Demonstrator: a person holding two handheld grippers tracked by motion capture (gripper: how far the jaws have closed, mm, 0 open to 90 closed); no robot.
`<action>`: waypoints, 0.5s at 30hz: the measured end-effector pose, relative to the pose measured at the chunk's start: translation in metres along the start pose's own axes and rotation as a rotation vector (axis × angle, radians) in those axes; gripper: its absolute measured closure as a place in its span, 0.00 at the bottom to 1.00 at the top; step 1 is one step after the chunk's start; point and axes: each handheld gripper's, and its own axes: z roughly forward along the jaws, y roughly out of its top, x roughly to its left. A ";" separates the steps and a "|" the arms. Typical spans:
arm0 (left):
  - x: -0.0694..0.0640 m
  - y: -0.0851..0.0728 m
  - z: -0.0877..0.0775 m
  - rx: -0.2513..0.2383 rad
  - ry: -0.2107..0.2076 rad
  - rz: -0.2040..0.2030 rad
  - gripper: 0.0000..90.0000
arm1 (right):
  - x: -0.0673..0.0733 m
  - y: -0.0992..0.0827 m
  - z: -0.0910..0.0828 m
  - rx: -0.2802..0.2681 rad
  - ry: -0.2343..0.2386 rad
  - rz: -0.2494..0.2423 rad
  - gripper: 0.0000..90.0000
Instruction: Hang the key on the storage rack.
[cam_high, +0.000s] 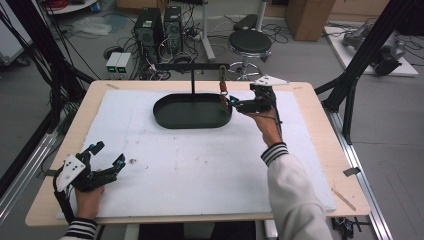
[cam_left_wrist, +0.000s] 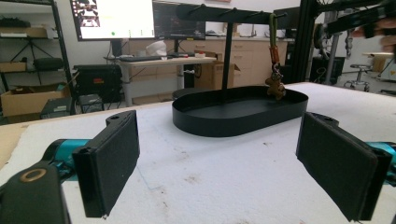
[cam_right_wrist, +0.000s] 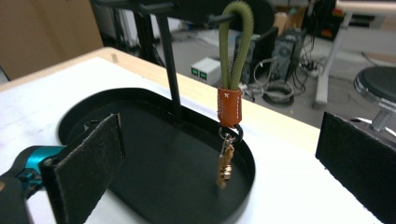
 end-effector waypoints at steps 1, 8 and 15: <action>0.000 0.000 0.000 0.000 -0.001 0.002 0.15 | 0.000 0.000 0.000 0.000 0.000 0.000 0.00; 0.000 0.000 0.000 0.000 0.002 0.003 0.15 | -0.001 -0.030 -0.068 -0.097 0.043 -0.051 0.00; -0.001 0.000 0.000 -0.001 0.001 0.011 0.15 | -0.001 -0.067 -0.126 -0.184 0.040 -0.062 0.00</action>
